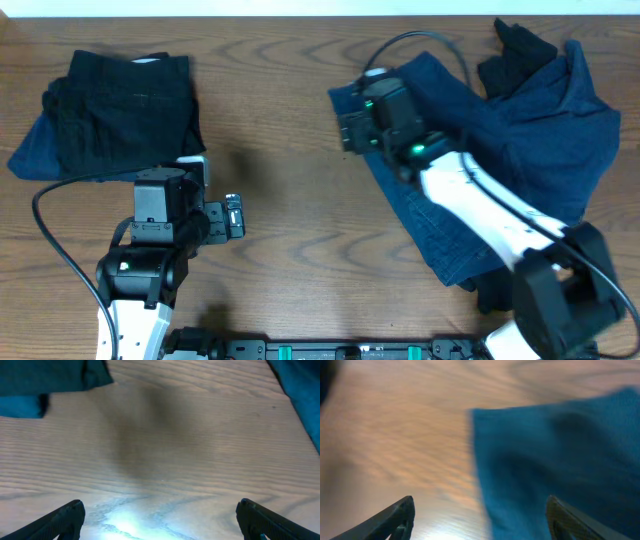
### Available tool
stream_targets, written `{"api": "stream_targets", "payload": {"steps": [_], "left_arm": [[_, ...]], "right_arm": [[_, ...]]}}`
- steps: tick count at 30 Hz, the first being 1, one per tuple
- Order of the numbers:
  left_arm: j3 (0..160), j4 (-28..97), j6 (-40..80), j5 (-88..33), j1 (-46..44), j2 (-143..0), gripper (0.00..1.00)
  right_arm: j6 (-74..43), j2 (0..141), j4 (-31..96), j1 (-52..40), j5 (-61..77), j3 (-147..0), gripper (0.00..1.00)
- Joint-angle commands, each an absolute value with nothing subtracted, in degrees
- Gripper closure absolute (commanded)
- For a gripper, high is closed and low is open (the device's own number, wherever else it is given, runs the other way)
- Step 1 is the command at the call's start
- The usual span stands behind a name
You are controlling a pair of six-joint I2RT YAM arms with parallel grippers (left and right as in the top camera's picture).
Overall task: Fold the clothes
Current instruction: 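Grasp the denim shorts with the right gripper and drag them toward center, then reach the left gripper to the shorts' waistband near center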
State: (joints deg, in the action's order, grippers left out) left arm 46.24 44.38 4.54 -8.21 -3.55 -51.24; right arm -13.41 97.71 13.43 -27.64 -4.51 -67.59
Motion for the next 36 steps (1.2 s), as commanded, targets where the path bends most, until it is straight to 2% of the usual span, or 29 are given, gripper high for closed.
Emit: {"api": "stream_targets", "payload": {"steps": [1, 2, 3, 4, 13, 18, 23, 30, 36], "left_arm": [[47.37, 43.86, 5.08, -14.57, -3.73, -51.24, 0.02], [47.33, 43.59, 5.08, -16.23, -3.73, -51.31, 0.02], [47.29, 43.29, 5.08, -17.58, -3.73, -51.37, 0.02], [47.22, 42.87, 5.13, -19.09, -3.73, -51.57, 0.02], [47.11, 40.32, 6.33, -31.03, -4.05, -58.28, 0.02], [47.11, 37.39, 11.57, -33.06, -9.41, -64.77, 0.02], [47.11, 33.47, 19.38, -33.04, -18.44, -71.26, 0.02], [47.11, 28.75, 40.93, -33.04, -28.49, -79.88, 0.02], [47.11, 18.22, 47.42, -33.01, -36.77, -86.46, 0.02]], "right_arm": [[-13.26, 89.03, 16.64, -21.85, -10.17, -67.99, 0.13], [-13.26, 87.07, 18.87, -19.55, -10.11, -67.99, 0.11], [-13.3, 85.45, 21.06, -17.52, -10.11, -67.99, 0.02], [-13.32, 84.07, 23.31, -15.55, -10.11, -67.99, 0.01], [-14.55, 78.24, 41.45, 1.5, -10.07, -67.99, 0.01], [-15.68, 78.26, 46.17, 9.56, -6.79, -67.99, 0.01], [-15.64, 78.26, 47.42, 12.4, -6.44, -67.99, 0.01], [-15.64, 78.26, 47.81, 12.73, -6.44, -67.99, 0.01], [-15.64, 78.26, 48.69, 12.73, -6.44, -67.99, 0.01]]}}
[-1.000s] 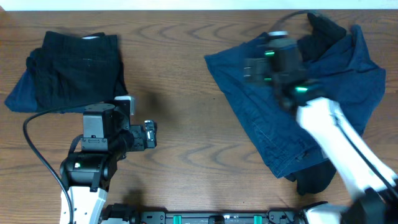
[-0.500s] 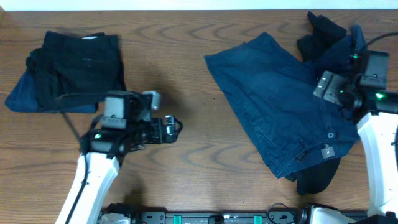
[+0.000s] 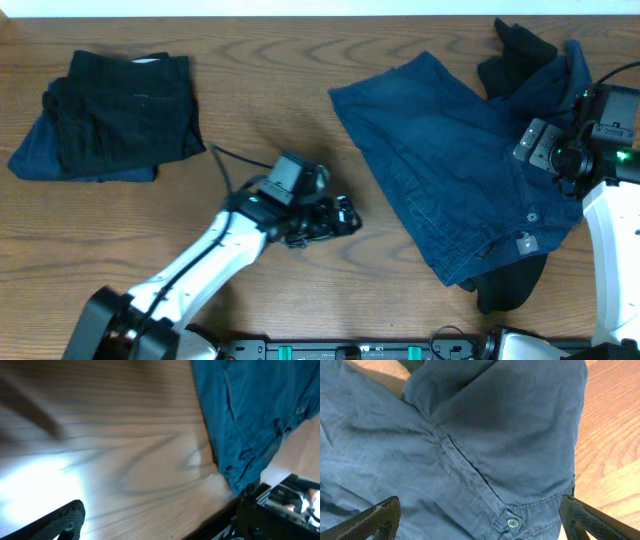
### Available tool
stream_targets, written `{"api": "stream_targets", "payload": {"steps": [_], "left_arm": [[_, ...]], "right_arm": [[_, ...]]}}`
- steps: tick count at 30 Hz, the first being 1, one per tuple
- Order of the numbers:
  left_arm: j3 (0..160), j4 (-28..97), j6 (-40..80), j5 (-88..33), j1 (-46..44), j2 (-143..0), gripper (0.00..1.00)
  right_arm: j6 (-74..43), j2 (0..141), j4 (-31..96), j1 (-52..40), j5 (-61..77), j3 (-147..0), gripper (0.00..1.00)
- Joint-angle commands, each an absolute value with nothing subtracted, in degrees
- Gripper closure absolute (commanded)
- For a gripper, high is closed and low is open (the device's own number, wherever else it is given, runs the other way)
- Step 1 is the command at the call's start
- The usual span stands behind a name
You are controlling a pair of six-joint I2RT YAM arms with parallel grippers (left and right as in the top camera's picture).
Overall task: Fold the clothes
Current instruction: 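Reach the left gripper to the shorts' waistband near center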
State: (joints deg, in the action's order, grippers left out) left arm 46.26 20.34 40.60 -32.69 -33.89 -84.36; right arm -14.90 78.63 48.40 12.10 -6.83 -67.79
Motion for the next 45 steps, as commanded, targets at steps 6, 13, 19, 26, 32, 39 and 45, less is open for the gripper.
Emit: {"api": "stream_targets", "payload": {"steps": [6, 13, 19, 26, 32, 39, 45], "left_arm": [[47.11, 4.62, 51.83, -32.99, -44.12, -91.5, 0.02], [47.11, -5.91, 60.88, -28.18, -51.09, -96.16, 0.02], [47.11, -8.62, 67.9, -28.03, -52.93, -99.88, 0.08], [47.11, -21.74, 70.87, -27.53, -55.51, -104.55, 0.08], [47.11, -26.92, 78.83, -29.82, -57.65, -109.45, 0.12], [47.11, -34.06, 79.79, -26.76, -58.11, -111.24, 0.17], [47.11, -38.24, 75.22, -25.87, -57.98, -111.24, 0.63]], "right_arm": [[-15.62, 78.26, 49.06, 12.73, -6.44, -67.99, 0.01], [-15.59, 78.26, 49.17, 12.73, -6.46, -67.99, 0.01], [-15.59, 78.26, 49.52, 12.73, -6.61, -67.99, 0.01], [-15.59, 78.26, 49.65, 12.73, -6.63, -67.99, 0.01], [-15.59, 78.26, 49.67, 12.73, -6.61, -67.99, 0.01], [-15.62, 78.26, 49.69, 12.73, -6.61, -67.99, 0.01], [-15.62, 78.26, 49.93, 12.73, -6.61, -67.99, 0.01]]}}
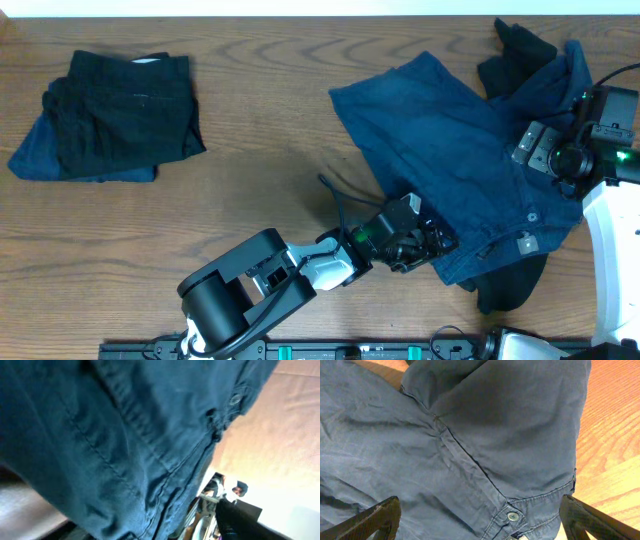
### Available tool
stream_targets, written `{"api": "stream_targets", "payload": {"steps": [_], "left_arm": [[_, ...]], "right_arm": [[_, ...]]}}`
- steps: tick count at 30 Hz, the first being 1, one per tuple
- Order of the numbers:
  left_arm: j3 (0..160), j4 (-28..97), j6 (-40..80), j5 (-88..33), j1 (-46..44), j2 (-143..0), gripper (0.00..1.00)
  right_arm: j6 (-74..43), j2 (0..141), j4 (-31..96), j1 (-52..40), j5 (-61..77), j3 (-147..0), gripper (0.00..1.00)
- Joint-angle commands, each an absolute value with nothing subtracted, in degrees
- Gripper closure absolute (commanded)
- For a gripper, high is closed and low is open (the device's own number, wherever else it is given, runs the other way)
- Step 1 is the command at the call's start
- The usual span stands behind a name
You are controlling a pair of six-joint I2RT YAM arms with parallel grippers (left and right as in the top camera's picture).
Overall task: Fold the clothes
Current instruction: 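Reach the left gripper to the shorts' waistband near center, then grasp the waistband with the left gripper and pull it leftward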
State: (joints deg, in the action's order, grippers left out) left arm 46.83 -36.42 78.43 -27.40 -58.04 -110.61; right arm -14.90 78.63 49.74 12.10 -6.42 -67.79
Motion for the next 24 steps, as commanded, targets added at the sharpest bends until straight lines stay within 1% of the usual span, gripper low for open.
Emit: {"api": "stream_targets", "payload": {"steps": [1, 2, 7, 13, 16, 19, 21, 24], "left_arm": [[47.11, -39.38, 73.32, -25.89, -57.91, -111.24, 0.81], [47.11, -40.58, 71.5, -25.96, -57.76, -111.22, 0.94], [47.18, -42.61, 65.25, -26.76, -55.7, -109.4, 0.94], [50.0, -42.63, 62.35, -27.79, -52.16, -103.59, 0.94], [54.02, -42.52, 55.61, -27.7, -49.25, -99.81, 0.94], [58.0, -41.34, 51.64, -26.3, -43.97, -96.66, 0.94], [60.25, -39.03, 51.46, -26.61, -38.39, -94.41, 0.94], [61.04, -33.65, 49.87, -27.44, -28.71, -90.35, 0.94]], "right_arm": [[-15.62, 78.26, 50.0, 12.73, -6.61, -67.99, 0.01], [-15.62, 78.26, 50.15, 12.73, -6.61, -67.99, 0.01], [-15.59, 78.26, 50.54, 12.73, -6.61, -67.99, 0.01], [-15.62, 78.26, 50.68, 12.73, -6.59, -67.99, 0.01], [-15.59, 78.26, 51.4, 12.73, -6.61, -67.99, 0.01], [-15.59, 78.11, 52.58, 12.8, -6.59, -67.99, 0.01], [-15.49, 77.6, 52.73, 13.13, -6.35, -67.99, 0.01], [-12.29, 76.93, 52.25, 13.74, -4.62, -67.99, 0.01]]}}
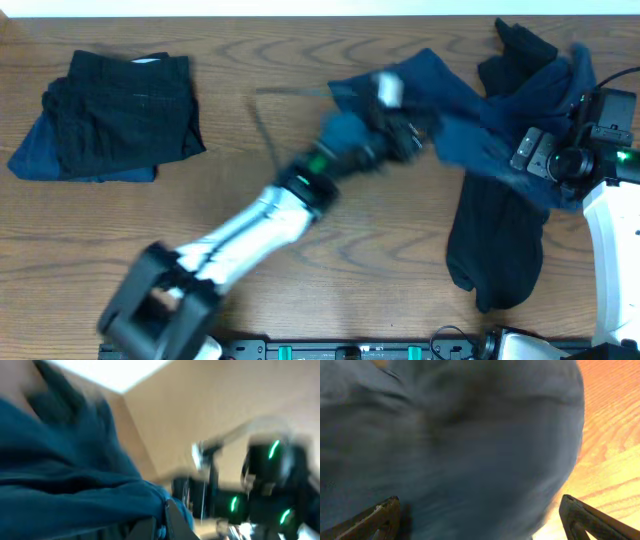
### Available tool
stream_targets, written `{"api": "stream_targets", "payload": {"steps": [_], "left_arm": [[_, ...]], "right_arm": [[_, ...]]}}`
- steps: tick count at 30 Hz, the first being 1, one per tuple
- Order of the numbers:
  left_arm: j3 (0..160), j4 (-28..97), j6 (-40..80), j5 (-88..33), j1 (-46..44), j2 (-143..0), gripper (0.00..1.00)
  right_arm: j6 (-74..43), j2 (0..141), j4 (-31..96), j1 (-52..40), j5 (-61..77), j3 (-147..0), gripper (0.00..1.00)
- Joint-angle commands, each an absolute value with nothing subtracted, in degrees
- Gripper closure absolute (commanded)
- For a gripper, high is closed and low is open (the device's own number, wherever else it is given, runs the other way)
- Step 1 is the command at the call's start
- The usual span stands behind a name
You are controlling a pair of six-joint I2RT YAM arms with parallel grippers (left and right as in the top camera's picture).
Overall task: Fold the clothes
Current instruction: 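Grasp the waistband with the left gripper and pull it leftward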
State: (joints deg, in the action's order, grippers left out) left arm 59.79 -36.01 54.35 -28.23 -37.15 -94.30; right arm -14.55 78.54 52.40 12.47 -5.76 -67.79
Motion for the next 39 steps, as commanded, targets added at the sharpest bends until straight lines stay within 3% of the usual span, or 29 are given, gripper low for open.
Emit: {"api": "stream_targets", "payload": {"steps": [1, 7, 13, 16, 18, 20, 22, 27, 39], "left_arm": [[61.04, -29.98, 48.18, -27.42, -25.98, -89.21, 0.94], [60.97, 1.78, 36.97, -27.38, -13.21, -86.85, 0.94], [60.23, 20.1, 27.14, -27.38, -10.31, -87.39, 0.94], [60.23, 26.48, 23.2, -27.35, -10.31, -87.39, 0.94], [60.23, 29.69, 21.54, -25.82, -10.31, -87.42, 0.94], [60.23, 33.23, 21.17, -20.53, -10.31, -87.39, 0.94], [60.23, 36.47, 21.19, -12.4, -10.31, -87.44, 0.94], [60.23, 39.68, 21.17, 1.02, -10.31, -87.44, 0.94], [60.23, 39.59, 21.02, 1.13, -10.31, -87.44, 0.94]], "right_arm": [[-11.09, 76.9, 52.31, 13.89, -3.97, -67.99, 0.01], [-7.46, 77.69, 53.12, 13.87, 1.83, -67.9, 0.01], [-7.2, 79.57, 53.8, 13.85, 2.0, -67.7, 0.01], [-7.2, 81.32, 54.46, 13.87, 1.96, -67.7, 0.11], [-7.2, 82.87, 55.13, 13.85, 2.0, -67.7, 0.41], [-7.2, 84.93, 55.33, 13.8, 2.0, -67.7, 0.85], [-7.18, 87.37, 55.2, 13.8, 2.76, -67.7, 0.99], [-7.18, 94.61, 53.3, 13.8, 3.49, -67.7, 0.99], [-7.16, 113.4, 38.09, 13.82, 3.29, -67.7, 0.99]]}}
